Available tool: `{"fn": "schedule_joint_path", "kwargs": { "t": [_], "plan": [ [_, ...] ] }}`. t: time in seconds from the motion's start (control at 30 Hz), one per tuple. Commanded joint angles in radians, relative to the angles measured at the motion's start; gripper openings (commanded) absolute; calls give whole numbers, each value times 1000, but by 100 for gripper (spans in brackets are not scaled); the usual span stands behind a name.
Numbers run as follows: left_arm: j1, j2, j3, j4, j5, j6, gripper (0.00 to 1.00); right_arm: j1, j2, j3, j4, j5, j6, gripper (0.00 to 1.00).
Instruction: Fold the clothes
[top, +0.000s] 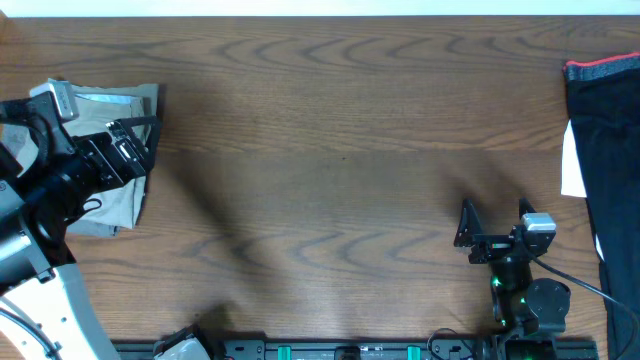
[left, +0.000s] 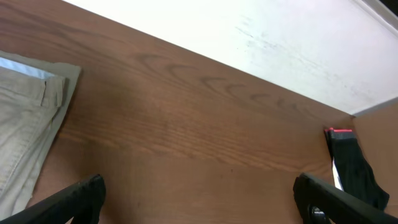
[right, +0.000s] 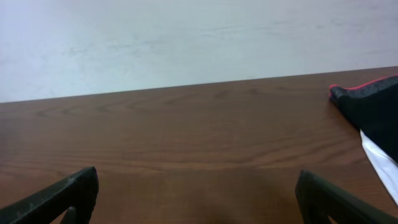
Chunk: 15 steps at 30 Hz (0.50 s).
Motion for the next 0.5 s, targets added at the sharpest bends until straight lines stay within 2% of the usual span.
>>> {"fn": "schedule_joint_path", "kwargs": {
  "t": [0.0,0.47],
  "plan": [
    [-4,0,5,3,10,17,98,-8,-7,-5,-2,16,-7,99],
    [-4,0,5,3,10,17,98,-9,-7,-5,33,47,-27,99]
  ]
}}
